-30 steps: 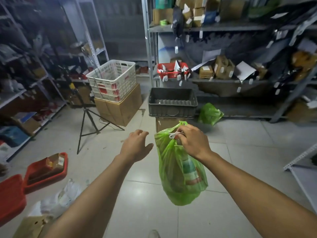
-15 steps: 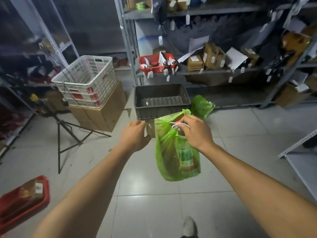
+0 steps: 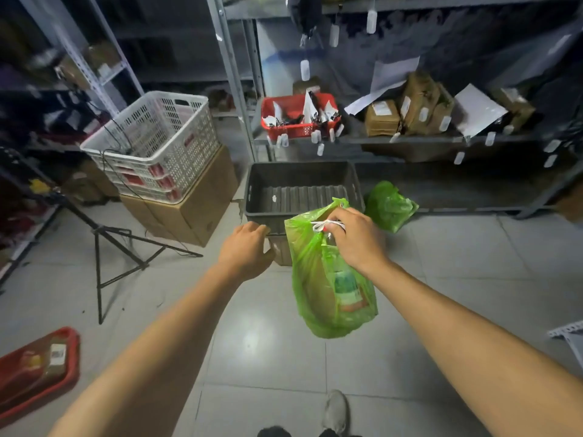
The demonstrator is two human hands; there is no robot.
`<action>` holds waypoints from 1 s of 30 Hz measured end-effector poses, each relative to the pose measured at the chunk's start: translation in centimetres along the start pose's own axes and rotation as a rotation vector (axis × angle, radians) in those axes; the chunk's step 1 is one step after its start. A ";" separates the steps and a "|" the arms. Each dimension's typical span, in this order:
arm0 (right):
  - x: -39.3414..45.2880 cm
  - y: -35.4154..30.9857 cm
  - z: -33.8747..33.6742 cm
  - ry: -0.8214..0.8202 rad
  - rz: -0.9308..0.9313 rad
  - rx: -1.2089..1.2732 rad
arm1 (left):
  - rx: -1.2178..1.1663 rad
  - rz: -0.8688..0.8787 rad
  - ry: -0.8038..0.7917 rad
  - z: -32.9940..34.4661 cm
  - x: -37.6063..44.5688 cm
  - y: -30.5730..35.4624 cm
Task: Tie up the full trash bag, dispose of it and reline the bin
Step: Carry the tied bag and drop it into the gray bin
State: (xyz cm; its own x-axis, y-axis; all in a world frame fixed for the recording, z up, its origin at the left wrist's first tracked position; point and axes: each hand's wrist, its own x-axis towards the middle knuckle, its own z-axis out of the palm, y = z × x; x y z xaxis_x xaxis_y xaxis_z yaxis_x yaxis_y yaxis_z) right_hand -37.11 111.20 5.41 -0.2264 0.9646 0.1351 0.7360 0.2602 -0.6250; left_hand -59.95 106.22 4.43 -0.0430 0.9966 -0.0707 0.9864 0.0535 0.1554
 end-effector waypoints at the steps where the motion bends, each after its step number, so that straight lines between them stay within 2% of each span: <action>1: 1.5 0.3 0.0 -0.006 -0.006 0.001 | -0.005 -0.015 -0.009 0.0 1.2 0.0; 13: 16.7 4.2 3.6 -0.011 0.011 0.015 | -0.020 -0.054 -0.063 1.4 16.8 -3.0; 23: 30.3 5.0 8.1 -0.003 0.105 0.025 | -0.005 0.037 -0.136 0.5 31.8 -8.2; 30: 37.4 5.8 11.0 0.027 0.126 0.061 | -0.008 0.021 -0.199 1.2 39.5 -10.7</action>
State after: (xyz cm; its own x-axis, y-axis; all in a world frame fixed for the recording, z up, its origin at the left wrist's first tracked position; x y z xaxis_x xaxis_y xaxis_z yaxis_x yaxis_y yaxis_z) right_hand -48.32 148.36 -1.65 -0.1169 0.9905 0.0728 0.7172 0.1349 -0.6836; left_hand -71.98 144.90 -1.23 0.0103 0.9653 -0.2611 0.9854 0.0345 0.1665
